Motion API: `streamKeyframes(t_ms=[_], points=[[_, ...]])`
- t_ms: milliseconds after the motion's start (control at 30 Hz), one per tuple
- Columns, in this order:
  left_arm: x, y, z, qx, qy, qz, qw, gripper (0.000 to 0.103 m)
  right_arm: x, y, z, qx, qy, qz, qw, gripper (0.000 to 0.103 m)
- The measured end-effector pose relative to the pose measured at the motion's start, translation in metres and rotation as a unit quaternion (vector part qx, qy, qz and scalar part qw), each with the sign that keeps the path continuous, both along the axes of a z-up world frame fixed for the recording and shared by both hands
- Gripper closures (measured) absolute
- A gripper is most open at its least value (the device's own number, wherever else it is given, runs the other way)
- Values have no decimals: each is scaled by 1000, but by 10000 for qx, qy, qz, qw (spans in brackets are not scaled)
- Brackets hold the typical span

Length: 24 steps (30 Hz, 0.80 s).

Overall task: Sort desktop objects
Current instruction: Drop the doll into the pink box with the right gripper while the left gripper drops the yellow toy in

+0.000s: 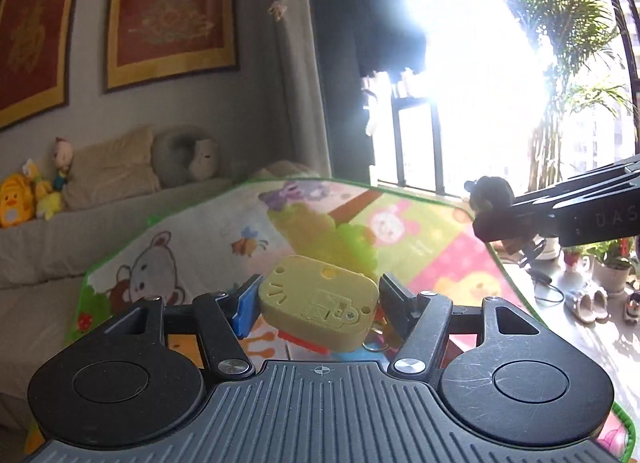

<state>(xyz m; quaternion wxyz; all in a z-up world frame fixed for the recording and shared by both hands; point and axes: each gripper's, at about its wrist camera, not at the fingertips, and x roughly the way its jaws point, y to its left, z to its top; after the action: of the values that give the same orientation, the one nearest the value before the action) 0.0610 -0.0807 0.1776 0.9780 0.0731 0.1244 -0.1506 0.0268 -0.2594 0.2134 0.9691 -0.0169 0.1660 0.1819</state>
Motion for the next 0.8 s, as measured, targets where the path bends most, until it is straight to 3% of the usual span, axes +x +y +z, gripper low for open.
streamKeyframes(t_ms=[100, 200, 367, 500, 667, 800], points=[[33, -10, -22, -61, 474, -21, 9989, 26, 36, -1, -22, -19, 369, -115, 9992, 71], [35, 8, -52, -155, 900, 143, 9957, 13, 64, -8, -54, 107, 860, -254, 9959, 68], [17, 44, -110, 144, 1415, 560, 9883, 11, 77, -13, -84, 120, 1175, -256, 9927, 64], [3, 56, -145, 409, 1763, 621, 9815, 10, 89, 1, -94, 125, 1427, -72, 9897, 57], [1, 55, -160, 746, 1699, 690, 9802, 10, 121, 50, -94, 30, 1801, 424, 9827, 57], [-1, 68, -163, 815, 1573, 993, 9792, 7, 162, 108, -93, -276, 2266, 879, 9696, 57]])
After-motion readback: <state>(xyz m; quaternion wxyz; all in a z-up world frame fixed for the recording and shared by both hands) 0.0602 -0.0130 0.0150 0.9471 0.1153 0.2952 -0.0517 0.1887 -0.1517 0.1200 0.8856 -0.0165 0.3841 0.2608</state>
